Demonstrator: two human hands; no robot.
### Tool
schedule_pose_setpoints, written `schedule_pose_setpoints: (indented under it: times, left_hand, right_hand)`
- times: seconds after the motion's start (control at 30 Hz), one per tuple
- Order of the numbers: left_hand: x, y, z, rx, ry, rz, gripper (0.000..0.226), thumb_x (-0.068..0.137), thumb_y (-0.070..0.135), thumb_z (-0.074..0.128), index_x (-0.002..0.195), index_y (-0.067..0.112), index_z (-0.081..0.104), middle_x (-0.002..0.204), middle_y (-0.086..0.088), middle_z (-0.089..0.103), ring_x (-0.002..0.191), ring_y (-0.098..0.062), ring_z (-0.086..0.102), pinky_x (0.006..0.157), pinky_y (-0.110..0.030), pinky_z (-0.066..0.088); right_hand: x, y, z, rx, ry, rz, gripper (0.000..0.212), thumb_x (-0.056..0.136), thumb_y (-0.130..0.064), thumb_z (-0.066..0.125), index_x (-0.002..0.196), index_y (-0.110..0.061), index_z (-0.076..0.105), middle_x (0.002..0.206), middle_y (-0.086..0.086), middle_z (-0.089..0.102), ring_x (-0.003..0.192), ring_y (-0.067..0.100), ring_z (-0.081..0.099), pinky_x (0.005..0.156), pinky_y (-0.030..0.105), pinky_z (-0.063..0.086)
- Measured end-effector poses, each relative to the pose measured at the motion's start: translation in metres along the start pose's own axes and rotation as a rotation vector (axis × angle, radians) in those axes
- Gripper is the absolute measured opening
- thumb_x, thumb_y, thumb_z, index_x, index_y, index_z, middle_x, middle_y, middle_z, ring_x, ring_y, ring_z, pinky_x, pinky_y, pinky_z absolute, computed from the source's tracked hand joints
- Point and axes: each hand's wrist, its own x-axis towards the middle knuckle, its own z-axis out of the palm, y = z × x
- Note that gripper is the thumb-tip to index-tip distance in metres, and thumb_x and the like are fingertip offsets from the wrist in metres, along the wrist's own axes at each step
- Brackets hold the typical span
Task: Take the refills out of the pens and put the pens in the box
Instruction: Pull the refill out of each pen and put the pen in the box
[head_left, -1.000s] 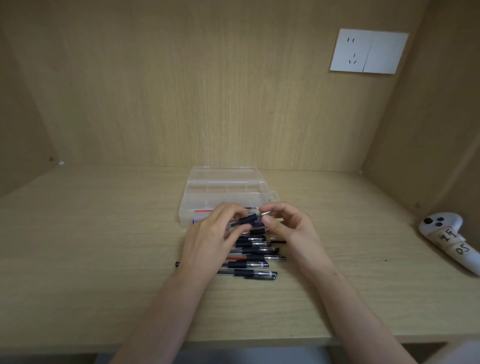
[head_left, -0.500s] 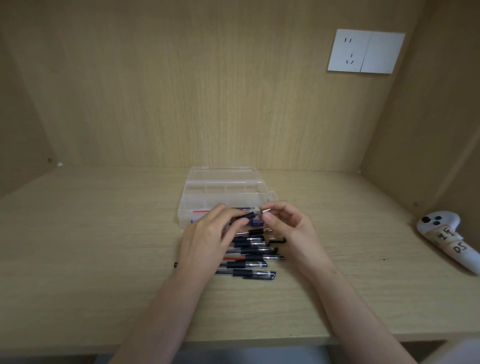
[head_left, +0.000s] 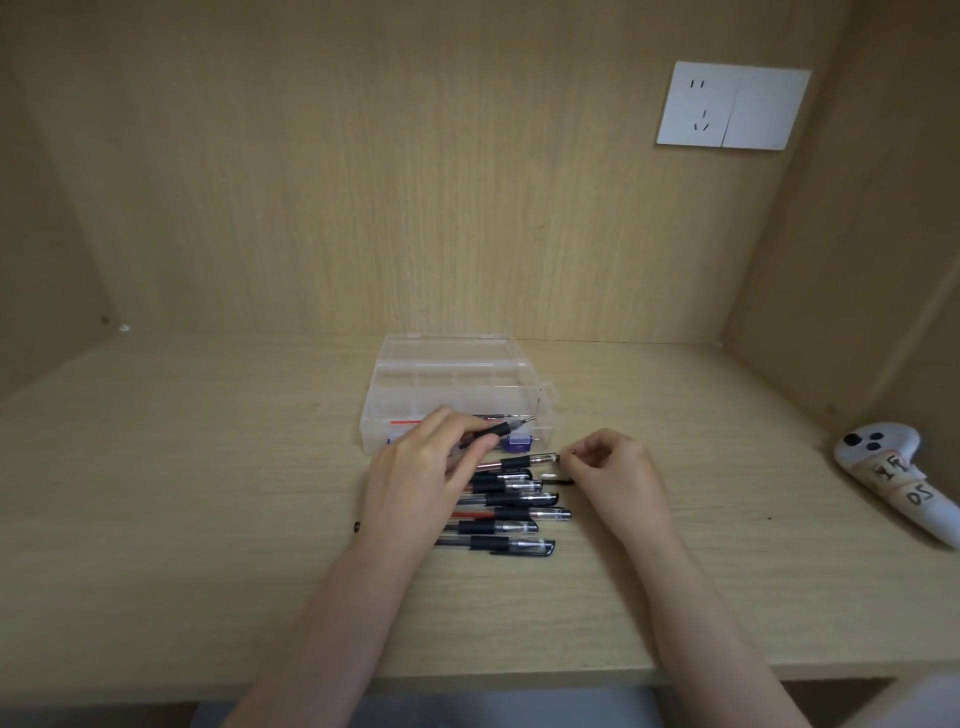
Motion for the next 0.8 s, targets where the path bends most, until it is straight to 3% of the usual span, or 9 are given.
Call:
schedule_pose_setpoints:
  times: [0.27, 0.37, 0.5, 0.57, 0.6, 0.67, 0.7, 0.8]
  left_hand:
    - [0.001, 0.000, 0.001, 0.010, -0.019, -0.005, 0.030, 0.088, 0.047, 0.045, 0.092, 0.026, 0.066, 0.081, 0.017, 0.057, 0.062, 0.001, 0.047, 0.052, -0.020, 0.042]
    - [0.001, 0.000, 0.001, 0.015, -0.029, 0.001, 0.032, 0.088, 0.048, 0.044, 0.092, 0.025, 0.066, 0.081, 0.018, 0.057, 0.065, 0.000, 0.048, 0.054, -0.017, 0.040]
    - [0.000, 0.001, 0.000, 0.002, -0.040, 0.003, 0.032, 0.088, 0.048, 0.044, 0.093, 0.025, 0.066, 0.082, 0.017, 0.058, 0.067, 0.000, 0.050, 0.054, -0.018, 0.042]
    - [0.001, 0.002, -0.001, -0.007, -0.047, 0.008, 0.033, 0.088, 0.048, 0.043, 0.095, 0.025, 0.065, 0.084, 0.017, 0.058, 0.066, 0.001, 0.051, 0.054, -0.018, 0.044]
    - [0.001, 0.002, -0.001, -0.013, -0.049, 0.009, 0.033, 0.089, 0.048, 0.043, 0.096, 0.025, 0.065, 0.085, 0.017, 0.059, 0.066, 0.001, 0.053, 0.054, -0.019, 0.045]
    - [0.001, 0.003, -0.002, -0.018, -0.045, 0.015, 0.032, 0.089, 0.047, 0.043, 0.097, 0.025, 0.064, 0.086, 0.016, 0.060, 0.067, 0.001, 0.054, 0.055, -0.020, 0.048]
    - [0.001, 0.003, -0.002, -0.019, -0.044, 0.018, 0.032, 0.089, 0.047, 0.043, 0.097, 0.025, 0.064, 0.087, 0.016, 0.061, 0.068, 0.001, 0.055, 0.055, -0.021, 0.048]
    - [0.001, 0.004, -0.001, -0.019, -0.065, 0.034, 0.031, 0.090, 0.047, 0.043, 0.098, 0.025, 0.063, 0.088, 0.017, 0.062, 0.071, 0.002, 0.055, 0.057, -0.019, 0.047]
  right_hand:
    - [0.002, 0.002, 0.000, -0.082, -0.024, -0.046, 0.003, 0.077, -0.023, 0.069, 0.076, -0.024, 0.070, 0.070, -0.012, 0.058, 0.087, 0.021, 0.060, 0.079, 0.033, 0.048]
    - [0.002, 0.003, 0.001, -0.069, -0.026, -0.034, 0.011, 0.081, -0.029, 0.065, 0.081, -0.021, 0.073, 0.081, -0.003, 0.065, 0.090, 0.023, 0.060, 0.083, 0.035, 0.048]
    - [-0.001, -0.008, -0.007, 0.185, 0.107, -0.062, 0.016, 0.088, -0.021, 0.058, 0.086, -0.015, 0.074, 0.083, -0.002, 0.068, 0.069, -0.003, 0.054, 0.063, 0.013, 0.040]
    - [-0.005, -0.016, -0.011, 0.407, 0.041, -0.090, 0.014, 0.088, -0.020, 0.060, 0.089, -0.020, 0.074, 0.084, -0.006, 0.069, 0.074, 0.005, 0.056, 0.066, 0.009, 0.042]
    - [-0.006, -0.019, -0.011, 0.515, -0.054, -0.094, 0.013, 0.087, -0.023, 0.062, 0.091, -0.023, 0.074, 0.088, -0.006, 0.070, 0.084, 0.016, 0.060, 0.080, 0.016, 0.047]
    - [-0.012, -0.024, -0.012, 0.639, -0.244, -0.110, 0.018, 0.082, -0.029, 0.068, 0.099, -0.026, 0.073, 0.100, -0.002, 0.072, 0.102, 0.036, 0.060, 0.096, 0.044, 0.048]
    - [-0.014, -0.026, -0.013, 0.671, -0.308, -0.126, 0.022, 0.079, -0.030, 0.072, 0.100, -0.025, 0.073, 0.103, 0.000, 0.072, 0.106, 0.039, 0.058, 0.098, 0.048, 0.046]
    - [-0.017, -0.033, -0.016, 0.758, -0.372, -0.119, 0.026, 0.073, -0.026, 0.074, 0.097, -0.018, 0.074, 0.102, 0.006, 0.073, 0.101, 0.032, 0.063, 0.096, 0.042, 0.047]
